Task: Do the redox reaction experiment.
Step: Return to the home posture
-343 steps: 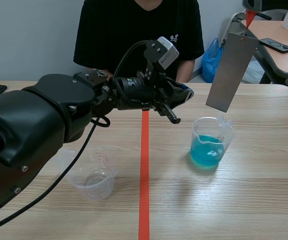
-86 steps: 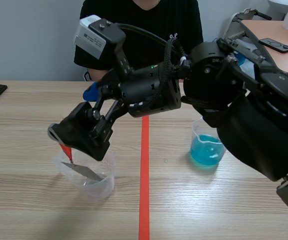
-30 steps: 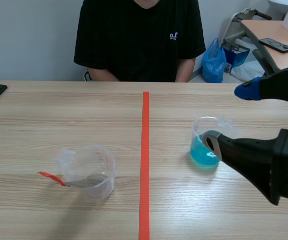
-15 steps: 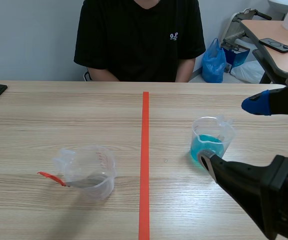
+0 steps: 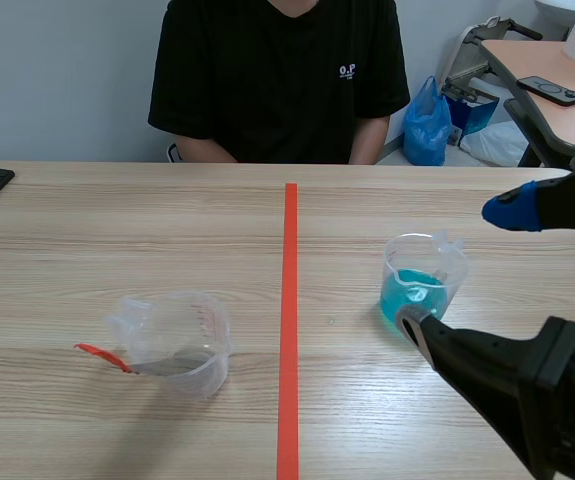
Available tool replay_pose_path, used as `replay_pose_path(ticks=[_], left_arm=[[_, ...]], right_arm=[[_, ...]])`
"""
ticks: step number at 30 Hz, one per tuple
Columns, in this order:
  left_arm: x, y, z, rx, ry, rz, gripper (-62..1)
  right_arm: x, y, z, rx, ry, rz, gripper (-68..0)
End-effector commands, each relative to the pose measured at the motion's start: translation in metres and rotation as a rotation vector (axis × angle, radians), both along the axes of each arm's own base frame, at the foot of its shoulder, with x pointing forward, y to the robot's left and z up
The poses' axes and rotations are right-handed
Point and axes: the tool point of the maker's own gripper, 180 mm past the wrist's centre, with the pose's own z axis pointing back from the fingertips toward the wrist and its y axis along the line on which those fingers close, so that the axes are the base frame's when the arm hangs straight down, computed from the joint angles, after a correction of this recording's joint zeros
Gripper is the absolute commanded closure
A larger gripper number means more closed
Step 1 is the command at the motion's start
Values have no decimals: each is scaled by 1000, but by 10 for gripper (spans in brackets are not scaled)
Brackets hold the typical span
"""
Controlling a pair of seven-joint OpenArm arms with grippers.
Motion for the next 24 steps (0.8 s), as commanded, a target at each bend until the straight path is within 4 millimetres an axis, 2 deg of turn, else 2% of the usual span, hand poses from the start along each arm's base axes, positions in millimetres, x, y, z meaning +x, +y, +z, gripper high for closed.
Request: replay_pose_path(ticks=[1,8,24], left_arm=[[0,-2,6,-23,-18,4,-623],[0,-2,6,-24,-19,5,-623],[1,-1,6,-26,-20,8,-623]], right_arm=[[2,1,4,1,-14,10,-679],[0,-1,-3,-29,13,5,-679],[0,-1,-3,-29,13,5,-679]])
